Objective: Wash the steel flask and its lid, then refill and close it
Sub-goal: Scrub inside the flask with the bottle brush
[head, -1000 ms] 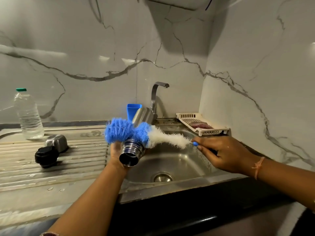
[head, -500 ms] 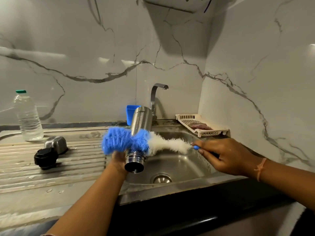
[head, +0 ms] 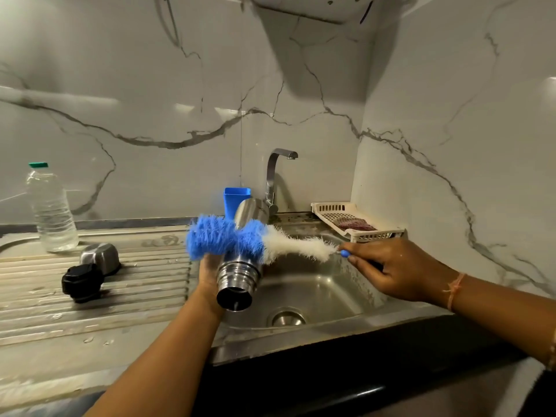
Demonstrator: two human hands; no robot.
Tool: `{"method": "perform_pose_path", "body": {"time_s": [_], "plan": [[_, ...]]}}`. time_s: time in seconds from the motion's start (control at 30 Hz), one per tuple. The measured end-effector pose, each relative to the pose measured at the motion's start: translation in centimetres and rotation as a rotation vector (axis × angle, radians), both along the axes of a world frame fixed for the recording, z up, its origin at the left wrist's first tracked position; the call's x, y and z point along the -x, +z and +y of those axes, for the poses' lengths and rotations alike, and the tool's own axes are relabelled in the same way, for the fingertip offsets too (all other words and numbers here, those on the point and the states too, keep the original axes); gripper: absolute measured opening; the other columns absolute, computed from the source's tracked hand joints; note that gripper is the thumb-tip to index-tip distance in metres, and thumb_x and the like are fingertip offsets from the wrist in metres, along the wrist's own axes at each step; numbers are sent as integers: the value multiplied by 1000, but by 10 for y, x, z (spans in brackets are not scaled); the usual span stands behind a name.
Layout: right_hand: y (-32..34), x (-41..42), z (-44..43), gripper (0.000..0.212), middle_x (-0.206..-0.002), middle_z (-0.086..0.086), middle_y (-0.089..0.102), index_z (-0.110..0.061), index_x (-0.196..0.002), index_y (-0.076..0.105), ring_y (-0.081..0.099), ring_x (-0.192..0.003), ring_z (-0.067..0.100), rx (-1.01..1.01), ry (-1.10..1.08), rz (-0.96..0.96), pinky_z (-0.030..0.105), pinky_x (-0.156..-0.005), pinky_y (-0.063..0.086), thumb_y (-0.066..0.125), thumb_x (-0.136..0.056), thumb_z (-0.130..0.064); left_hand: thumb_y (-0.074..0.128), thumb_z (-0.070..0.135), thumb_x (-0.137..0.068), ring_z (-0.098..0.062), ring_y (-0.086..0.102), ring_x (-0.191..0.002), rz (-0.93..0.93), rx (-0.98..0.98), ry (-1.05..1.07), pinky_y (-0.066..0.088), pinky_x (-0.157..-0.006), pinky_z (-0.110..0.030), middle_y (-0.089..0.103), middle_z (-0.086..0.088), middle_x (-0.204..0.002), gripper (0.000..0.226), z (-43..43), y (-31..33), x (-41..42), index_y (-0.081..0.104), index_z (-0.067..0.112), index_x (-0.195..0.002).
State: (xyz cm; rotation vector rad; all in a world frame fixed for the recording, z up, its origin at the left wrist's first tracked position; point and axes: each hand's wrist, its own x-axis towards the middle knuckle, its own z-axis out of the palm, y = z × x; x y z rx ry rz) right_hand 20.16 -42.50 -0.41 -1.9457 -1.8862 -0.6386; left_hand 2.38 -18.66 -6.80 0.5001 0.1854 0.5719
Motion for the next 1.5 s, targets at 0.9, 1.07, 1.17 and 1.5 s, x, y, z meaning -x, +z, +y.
{"method": "perform_pose_path", "body": {"time_s": [0.9, 1.07, 1.17, 1.5], "plan": [[0, 1, -1, 39, -88, -2, 74, -30, -127, 57, 59, -60, 2, -4, -49, 87, 22, -55, 51, 43, -93, -43, 48, 52, -86, -23, 66, -56, 21, 8, -43, 54, -44, -32, 65, -19, -75, 46, -8, 7, -1, 50, 26, -124], [-1, 3, 3, 36, -86, -3, 74, -28, -125, 60, 59, -58, 7, -41, -76, 36, 19, -52, 48, 45, -94, -40, 48, 43, -90, -37, 65, -89, 64, -24, -137, 55, -76, -48, 61, -20, -118, 58, -3, 7, 0, 49, 5, -134], [14, -13, 10, 31, -95, 4, 72, -25, -124, 63, 51, -54, 7, -91, -289, 114, 14, -49, 34, 50, -96, -27, 62, 34, -79, -43, 60, -100, 129, -127, -241, 49, -87, -51, 56, -30, -123, 63, -12, 18, -1, 49, 1, -131], [3, 11, 7, 33, -78, 0, 71, -29, -126, 60, 58, -57, 9, 45, -145, 116, 24, -53, 47, 48, -96, -32, 45, 52, -90, -40, 63, -91, 35, 48, -129, 47, -78, -66, 65, -24, -114, 58, -5, 8, -7, 61, 3, -117]]}}
